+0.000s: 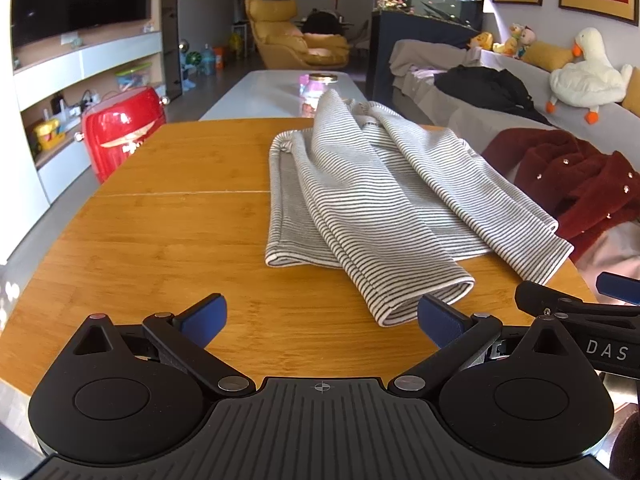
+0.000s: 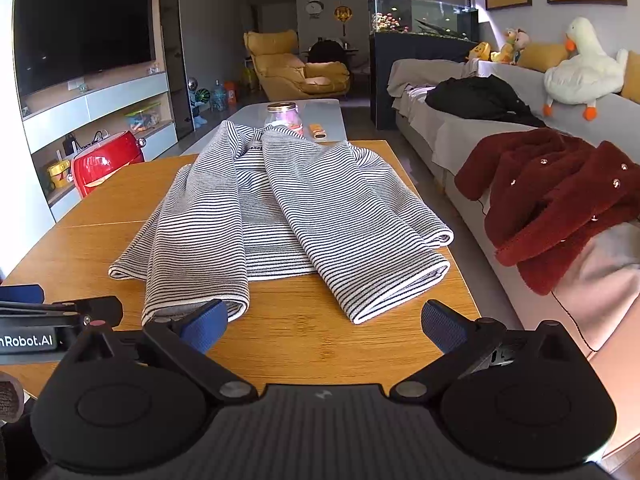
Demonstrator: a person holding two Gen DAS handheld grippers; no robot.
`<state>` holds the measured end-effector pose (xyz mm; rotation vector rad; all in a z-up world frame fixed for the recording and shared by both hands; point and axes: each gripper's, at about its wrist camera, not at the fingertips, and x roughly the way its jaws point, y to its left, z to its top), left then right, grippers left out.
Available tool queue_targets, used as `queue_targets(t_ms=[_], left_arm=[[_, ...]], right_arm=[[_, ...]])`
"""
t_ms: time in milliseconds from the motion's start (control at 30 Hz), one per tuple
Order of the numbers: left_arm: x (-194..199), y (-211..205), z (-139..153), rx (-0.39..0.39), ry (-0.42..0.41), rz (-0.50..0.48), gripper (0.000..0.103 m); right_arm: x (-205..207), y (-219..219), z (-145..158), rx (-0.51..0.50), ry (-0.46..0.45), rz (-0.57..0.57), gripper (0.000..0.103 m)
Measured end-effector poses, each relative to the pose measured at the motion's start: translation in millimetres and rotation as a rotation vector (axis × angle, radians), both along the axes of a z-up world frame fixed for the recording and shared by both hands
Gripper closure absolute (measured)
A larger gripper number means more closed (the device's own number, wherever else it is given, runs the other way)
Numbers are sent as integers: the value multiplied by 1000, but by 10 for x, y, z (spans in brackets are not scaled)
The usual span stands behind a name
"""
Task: Fold clothes
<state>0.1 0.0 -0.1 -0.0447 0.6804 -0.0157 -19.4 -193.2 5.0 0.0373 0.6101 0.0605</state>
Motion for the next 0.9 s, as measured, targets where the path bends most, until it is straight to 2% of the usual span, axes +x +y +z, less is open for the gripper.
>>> queue_targets(t_ms=[133,200,433,900], left_arm=[[22,1,-28,-2,26,3,0],[33,1,-41,-3,40,4,0],[77,1,-82,-6,82,10,0],[57,-33,-61,20,41,15,0]], right_arm=[[45,-8,-10,-5,37,3,0],[3,-8,-36,-1,13,3,0],[32,27,-42,-14,24,-2,0],[101,-20,-66,-9,33,0,0]])
